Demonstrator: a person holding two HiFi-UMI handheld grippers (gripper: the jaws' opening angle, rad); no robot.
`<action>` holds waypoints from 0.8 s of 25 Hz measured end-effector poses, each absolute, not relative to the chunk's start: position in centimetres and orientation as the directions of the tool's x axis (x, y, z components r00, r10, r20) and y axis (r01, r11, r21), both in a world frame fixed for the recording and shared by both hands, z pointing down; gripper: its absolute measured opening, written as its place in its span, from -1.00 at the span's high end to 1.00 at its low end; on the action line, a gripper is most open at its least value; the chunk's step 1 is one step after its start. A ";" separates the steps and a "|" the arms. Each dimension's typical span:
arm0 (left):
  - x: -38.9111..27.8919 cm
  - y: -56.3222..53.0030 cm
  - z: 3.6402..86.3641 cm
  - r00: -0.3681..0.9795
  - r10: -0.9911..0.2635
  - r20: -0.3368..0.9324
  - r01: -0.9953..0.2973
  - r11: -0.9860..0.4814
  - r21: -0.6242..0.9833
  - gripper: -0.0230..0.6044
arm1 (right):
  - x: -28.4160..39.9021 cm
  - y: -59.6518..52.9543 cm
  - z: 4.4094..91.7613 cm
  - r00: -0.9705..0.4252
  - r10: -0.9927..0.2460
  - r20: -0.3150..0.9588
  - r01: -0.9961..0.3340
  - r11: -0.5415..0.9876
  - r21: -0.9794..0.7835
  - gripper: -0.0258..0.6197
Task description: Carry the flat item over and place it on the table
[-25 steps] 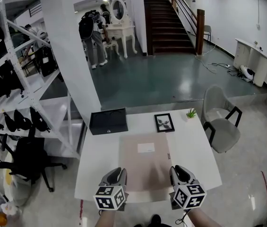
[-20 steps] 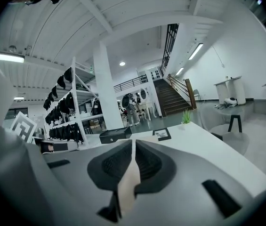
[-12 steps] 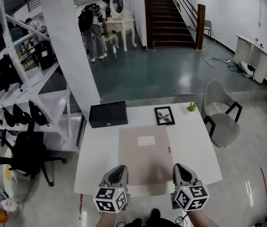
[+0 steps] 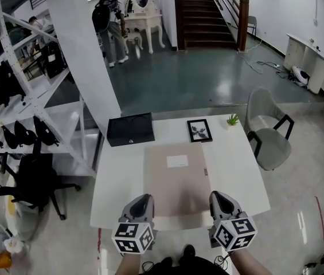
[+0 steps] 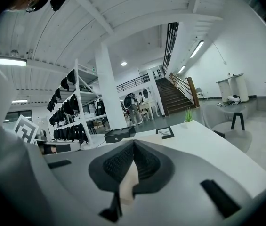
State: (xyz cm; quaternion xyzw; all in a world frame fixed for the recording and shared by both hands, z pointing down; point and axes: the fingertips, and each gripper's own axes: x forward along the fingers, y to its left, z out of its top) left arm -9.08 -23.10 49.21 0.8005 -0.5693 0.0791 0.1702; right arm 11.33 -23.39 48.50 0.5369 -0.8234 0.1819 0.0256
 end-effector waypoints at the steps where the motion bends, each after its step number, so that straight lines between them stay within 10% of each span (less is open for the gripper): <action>1: -9.0 -23.1 49.2 0.338 -0.885 0.319 -0.938 -0.292 0.184 0.83 | 11.4 -23.3 48.5 -0.424 -0.874 0.238 -0.893 0.360 -0.269 0.92; 20: -8.9 -22.9 49.8 0.331 -0.882 0.336 -0.940 -0.276 0.200 0.83 | 11.5 -23.2 49.3 -0.423 -0.862 0.279 -0.901 0.368 -0.230 0.92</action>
